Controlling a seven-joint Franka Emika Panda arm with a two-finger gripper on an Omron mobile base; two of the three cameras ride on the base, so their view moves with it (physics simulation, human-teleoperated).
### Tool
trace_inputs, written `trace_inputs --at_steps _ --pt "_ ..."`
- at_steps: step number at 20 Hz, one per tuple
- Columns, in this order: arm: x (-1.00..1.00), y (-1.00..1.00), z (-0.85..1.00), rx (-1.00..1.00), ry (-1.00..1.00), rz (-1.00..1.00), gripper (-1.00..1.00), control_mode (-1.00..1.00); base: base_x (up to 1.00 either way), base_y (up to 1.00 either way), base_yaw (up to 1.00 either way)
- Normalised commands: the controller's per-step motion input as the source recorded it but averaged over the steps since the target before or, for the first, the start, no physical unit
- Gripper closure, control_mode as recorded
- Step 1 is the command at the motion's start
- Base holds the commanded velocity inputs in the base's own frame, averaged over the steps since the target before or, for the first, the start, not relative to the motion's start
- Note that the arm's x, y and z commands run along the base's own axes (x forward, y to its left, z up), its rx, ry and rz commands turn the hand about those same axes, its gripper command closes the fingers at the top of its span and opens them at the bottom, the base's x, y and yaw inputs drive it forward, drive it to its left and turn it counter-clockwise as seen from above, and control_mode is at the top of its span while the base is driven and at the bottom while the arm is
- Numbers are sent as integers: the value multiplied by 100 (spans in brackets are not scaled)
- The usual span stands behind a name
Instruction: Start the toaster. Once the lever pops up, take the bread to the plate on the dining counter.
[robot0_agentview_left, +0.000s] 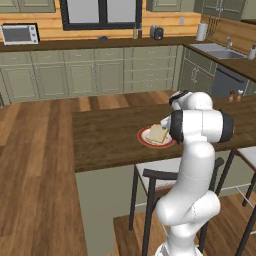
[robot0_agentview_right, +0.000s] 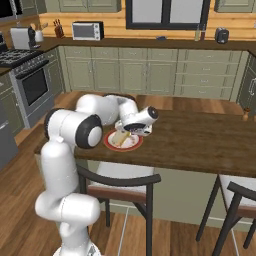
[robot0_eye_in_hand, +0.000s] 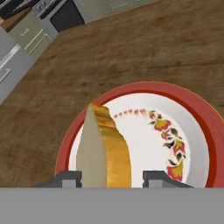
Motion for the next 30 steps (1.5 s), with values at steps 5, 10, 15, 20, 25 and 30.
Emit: trace_inputs --at_steps 5,10,15,20,25,30 --pt "7 -23 0 -16 0 0 -100 -100 0 0 0" --pt "-7 -11 42 -19 -11 0 -100 -100 0 0 0" --pt "-82 34 98 -22 -19 0 -100 -100 0 0 0" --pt "-100 77 60 -22 -4 -5 -100 -100 0 0 0" --pt "-100 72 30 -16 1 -9 -100 -100 0 0 0" --pt "-100 52 11 -8 11 -12 -100 -100 0 0 0"
